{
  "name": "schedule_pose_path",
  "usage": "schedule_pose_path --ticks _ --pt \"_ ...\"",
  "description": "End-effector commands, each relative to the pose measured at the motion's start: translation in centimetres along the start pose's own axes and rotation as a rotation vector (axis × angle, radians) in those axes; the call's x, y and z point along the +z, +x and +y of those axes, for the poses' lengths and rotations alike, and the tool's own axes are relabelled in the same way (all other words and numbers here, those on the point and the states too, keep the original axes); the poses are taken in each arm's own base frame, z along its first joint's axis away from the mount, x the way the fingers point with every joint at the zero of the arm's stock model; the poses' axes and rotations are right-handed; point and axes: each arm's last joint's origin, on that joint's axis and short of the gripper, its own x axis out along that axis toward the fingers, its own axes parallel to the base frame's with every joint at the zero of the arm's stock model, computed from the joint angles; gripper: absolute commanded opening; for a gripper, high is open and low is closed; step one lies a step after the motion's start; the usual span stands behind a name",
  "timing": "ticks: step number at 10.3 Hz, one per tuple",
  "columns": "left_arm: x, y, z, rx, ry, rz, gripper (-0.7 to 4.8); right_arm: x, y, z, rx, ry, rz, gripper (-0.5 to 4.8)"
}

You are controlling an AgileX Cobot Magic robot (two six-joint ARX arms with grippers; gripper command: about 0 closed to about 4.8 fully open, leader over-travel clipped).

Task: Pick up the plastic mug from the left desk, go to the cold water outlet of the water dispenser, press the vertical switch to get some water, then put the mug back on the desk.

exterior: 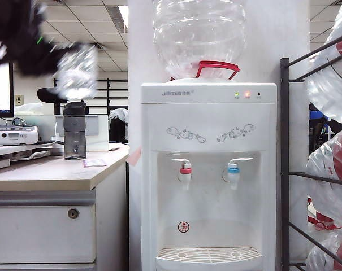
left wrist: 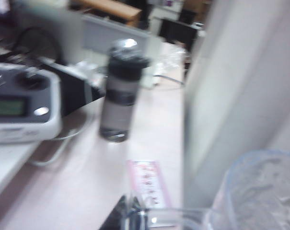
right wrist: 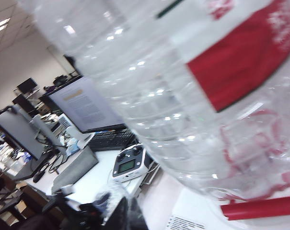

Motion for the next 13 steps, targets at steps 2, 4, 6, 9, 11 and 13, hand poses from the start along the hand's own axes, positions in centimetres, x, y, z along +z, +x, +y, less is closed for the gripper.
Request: schedule_pose_path --ticks 2,4,6,9,11,13 --pt "-7.7 5.1 2.8 -0.010 -0.016 0.006 -0.07 -0.5 0.3 1.8 0.045 -0.060 0.024 -0.05" --pt "-10.0 5.9 3.1 -0.009 -0.017 0.003 -0.07 -0.6 0.3 1.7 0.041 -0.058 0.025 -0.05" --pt "-12.2 6.5 3.6 0.042 -0.011 0.017 -0.07 -0.6 0.3 1.8 0.044 -0.057 0.028 -0.05" --pt "-14.3 7.0 4.1 0.061 -0.014 0.000 -0.07 -0.7 0.3 1.7 0.053 -0.053 0.041 -0.05" --pt "-14.8 7.1 4.1 0.057 -0.009 0.016 -0.07 -0.7 0.3 1.7 0.053 -0.056 0.040 -0.05" --pt "-14.9 7.1 4.0 0.035 -0.009 0.027 0.52 -0.7 0.4 1.7 0.052 -0.055 0.042 -0.05"
